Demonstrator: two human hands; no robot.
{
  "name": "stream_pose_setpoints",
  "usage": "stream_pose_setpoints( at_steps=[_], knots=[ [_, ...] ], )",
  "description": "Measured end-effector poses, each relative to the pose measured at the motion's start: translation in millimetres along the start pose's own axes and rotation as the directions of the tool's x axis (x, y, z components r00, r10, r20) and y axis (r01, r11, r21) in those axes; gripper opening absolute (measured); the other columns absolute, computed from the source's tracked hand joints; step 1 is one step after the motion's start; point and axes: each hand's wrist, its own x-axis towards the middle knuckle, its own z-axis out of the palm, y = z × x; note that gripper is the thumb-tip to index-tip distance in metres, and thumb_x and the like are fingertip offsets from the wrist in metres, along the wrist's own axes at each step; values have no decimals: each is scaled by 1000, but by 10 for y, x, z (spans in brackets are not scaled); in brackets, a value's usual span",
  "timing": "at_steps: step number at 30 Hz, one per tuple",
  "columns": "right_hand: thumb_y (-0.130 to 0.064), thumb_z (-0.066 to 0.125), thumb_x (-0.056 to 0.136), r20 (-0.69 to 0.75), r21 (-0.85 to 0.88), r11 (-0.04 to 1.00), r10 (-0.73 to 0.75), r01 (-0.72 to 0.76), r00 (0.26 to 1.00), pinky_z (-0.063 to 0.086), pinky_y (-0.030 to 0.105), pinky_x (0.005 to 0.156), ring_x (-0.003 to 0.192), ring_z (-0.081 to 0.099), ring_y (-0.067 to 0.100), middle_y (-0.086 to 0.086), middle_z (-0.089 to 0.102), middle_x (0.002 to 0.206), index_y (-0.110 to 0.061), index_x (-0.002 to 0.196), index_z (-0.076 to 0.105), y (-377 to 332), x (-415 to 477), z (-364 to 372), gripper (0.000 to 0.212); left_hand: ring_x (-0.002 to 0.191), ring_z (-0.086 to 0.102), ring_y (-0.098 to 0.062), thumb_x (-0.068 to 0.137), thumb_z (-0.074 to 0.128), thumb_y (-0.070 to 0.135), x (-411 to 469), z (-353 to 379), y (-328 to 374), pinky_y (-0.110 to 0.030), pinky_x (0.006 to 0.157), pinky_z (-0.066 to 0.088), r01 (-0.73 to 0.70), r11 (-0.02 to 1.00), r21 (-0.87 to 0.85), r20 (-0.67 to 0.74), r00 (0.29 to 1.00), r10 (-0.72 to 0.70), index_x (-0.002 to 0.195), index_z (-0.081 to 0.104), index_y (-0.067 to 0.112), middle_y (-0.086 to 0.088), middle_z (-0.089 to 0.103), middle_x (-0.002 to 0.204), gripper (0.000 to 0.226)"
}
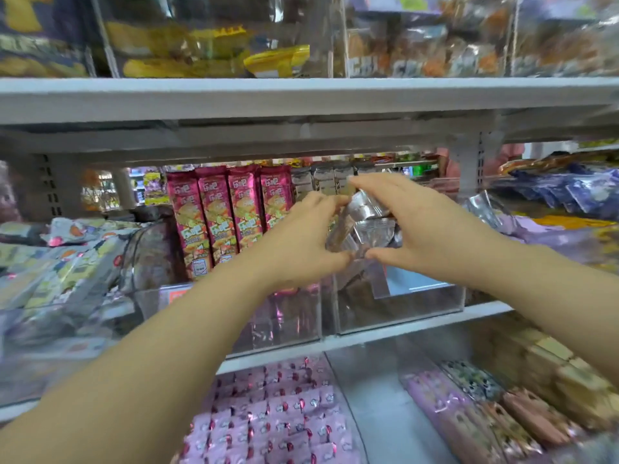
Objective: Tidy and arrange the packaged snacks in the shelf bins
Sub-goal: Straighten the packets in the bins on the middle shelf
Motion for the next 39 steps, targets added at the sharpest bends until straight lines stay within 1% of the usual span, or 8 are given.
stream_pose_setpoints(
  at_steps=[4, 8, 13, 18, 24, 31, 34, 39],
  knots=[
    [-22, 75, 79, 36, 62, 997, 41, -43, 999, 34, 28, 107, 134, 35, 12, -6, 27, 153, -30, 151, 12, -37, 5, -10, 96, 127, 40, -12, 82, 70, 31, -79, -6, 34, -15, 97, 28, 32, 999, -23, -30, 999, -33, 147, 25, 18, 0, 39, 142, 80],
    [-22, 72, 82, 85, 115, 984, 124, -133, 989, 48, 45, 94, 109, 59, 27, 16, 60, 123, -33, 151, 12, -12, 1, -47, 92, 86, 49, -4, 78, 73, 35, -82, 43, 107, -15, 77, 39, 21, 996, -82, -93, 995, -29, 147, 21, 26, 5, 47, 125, 87],
    [-35, 68, 84, 59, -41, 990, 140, -138, 988, 51, 42, 83, 92, 62, 21, 3, 67, 111, -30, 141, 36, 6, -11, -109, 66, 102, 47, -10, 73, 76, 44, -32, 82, 105, -23, 81, 39, 69, 990, -123, -141, 986, -86, 128, 39, 26, 6, 49, 114, 68],
    [-40, 71, 80, 113, 85, 984, 147, -157, 983, 47, 29, 79, 87, 56, 7, -15, 61, 95, -26, 109, 61, 32, 91, -171, 33, 73, 45, 2, 70, 81, 38, -34, 48, 102, -7, 60, 36, 90, 979, -183, -141, 983, -117, 105, 34, 29, 20, 45, 88, 59],
    [-29, 71, 82, 189, 83, 993, 69, -86, 980, 36, 6, 56, 64, 47, -12, -22, 48, 73, -28, 85, 56, 61, 252, -291, 15, 91, 40, 27, 69, 81, 39, -20, -83, 25, 9, 71, 30, 85, 949, -304, -102, 987, -121, 127, 33, 44, 28, 43, 106, 75],
    [-21, 70, 83, 239, 294, 935, 131, -200, 962, 39, 13, 53, 54, 53, -4, -12, 57, 65, -23, 76, 59, 134, 368, -300, 13, 86, 61, -14, 80, 72, 38, 126, -156, -121, -32, 83, 50, 58, 949, -310, -129, 986, -102, 97, 58, 32, 9, 63, 88, 23],
    [-14, 60, 90, 195, 358, 881, 252, -308, 948, 49, 28, 54, 56, 64, 3, -3, 64, 67, -19, 81, 55, 204, 414, -270, 11, 93, 62, -18, 87, 64, 34, 199, -182, -184, -41, 86, 50, 83, 944, -318, -133, 982, -131, 108, 57, 18, -1, 67, 101, 27],
    [2, 34, 94, 110, 626, 670, 431, -399, 896, 51, 24, 48, 61, 71, 21, 9, 60, 80, -14, 79, 50, 281, 455, -250, 28, 84, 55, 14, 94, 56, 30, 231, -206, -223, -6, 65, 42, 109, 935, -338, -141, 976, -164, 116, 36, 44, 23, 57, 104, 33]
  ],
)
